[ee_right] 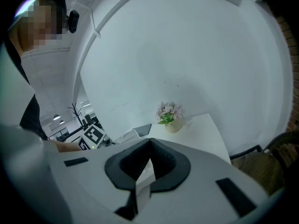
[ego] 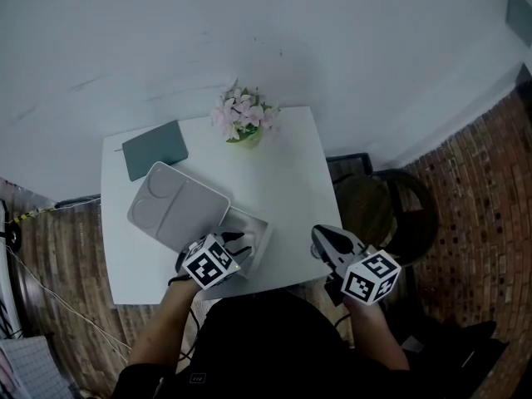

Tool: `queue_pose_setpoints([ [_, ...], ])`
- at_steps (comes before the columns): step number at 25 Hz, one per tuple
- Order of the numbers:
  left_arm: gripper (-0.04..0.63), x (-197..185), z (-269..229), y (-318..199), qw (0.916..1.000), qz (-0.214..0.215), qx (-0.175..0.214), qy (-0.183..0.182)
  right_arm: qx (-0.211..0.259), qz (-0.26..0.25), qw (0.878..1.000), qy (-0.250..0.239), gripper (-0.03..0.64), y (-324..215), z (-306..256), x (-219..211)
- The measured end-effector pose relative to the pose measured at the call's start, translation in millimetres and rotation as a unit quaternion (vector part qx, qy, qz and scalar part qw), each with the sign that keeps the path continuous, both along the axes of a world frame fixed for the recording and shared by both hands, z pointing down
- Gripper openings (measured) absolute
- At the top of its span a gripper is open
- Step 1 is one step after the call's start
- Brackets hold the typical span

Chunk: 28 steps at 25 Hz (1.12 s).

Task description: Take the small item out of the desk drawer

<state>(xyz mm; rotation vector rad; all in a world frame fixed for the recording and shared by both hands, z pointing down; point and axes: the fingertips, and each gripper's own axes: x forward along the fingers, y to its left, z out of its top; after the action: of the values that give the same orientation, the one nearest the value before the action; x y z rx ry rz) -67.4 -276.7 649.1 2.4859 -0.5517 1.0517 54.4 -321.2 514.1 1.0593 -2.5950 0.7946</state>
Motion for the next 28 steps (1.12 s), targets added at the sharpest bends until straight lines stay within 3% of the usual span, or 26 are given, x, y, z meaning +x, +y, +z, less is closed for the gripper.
queue_pose_setpoints([
  [3,0.135,-5,12,1,0.9996,0.009,-0.002,-0.026,-0.002,0.002,1.0,0.001,0.003,-4,0,5],
  [6,0.179,-1,16,9,0.9975,0.05,-0.008,-0.05,-0.01,0.001,1.0,0.0,0.003,-7,4,4],
  [9,0.224,-1,26,16,0.9905,0.095,0.0,-0.099,-0.015,0.0,1.0,-0.002,0.003,-8,7,1],
  [14,0.23,-5,35,6,0.981,0.11,0.031,-0.156,-0.017,0.004,1.0,-0.002,0.003,-9,8,4],
  [24,0.232,-1,44,14,0.9611,0.198,0.007,-0.192,-0.027,0.042,0.999,0.002,0.003,-1,16,25],
  [28,0.239,3,48,12,0.957,0.207,-0.001,-0.204,-0.031,0.057,0.998,0.002,0.003,3,19,33],
])
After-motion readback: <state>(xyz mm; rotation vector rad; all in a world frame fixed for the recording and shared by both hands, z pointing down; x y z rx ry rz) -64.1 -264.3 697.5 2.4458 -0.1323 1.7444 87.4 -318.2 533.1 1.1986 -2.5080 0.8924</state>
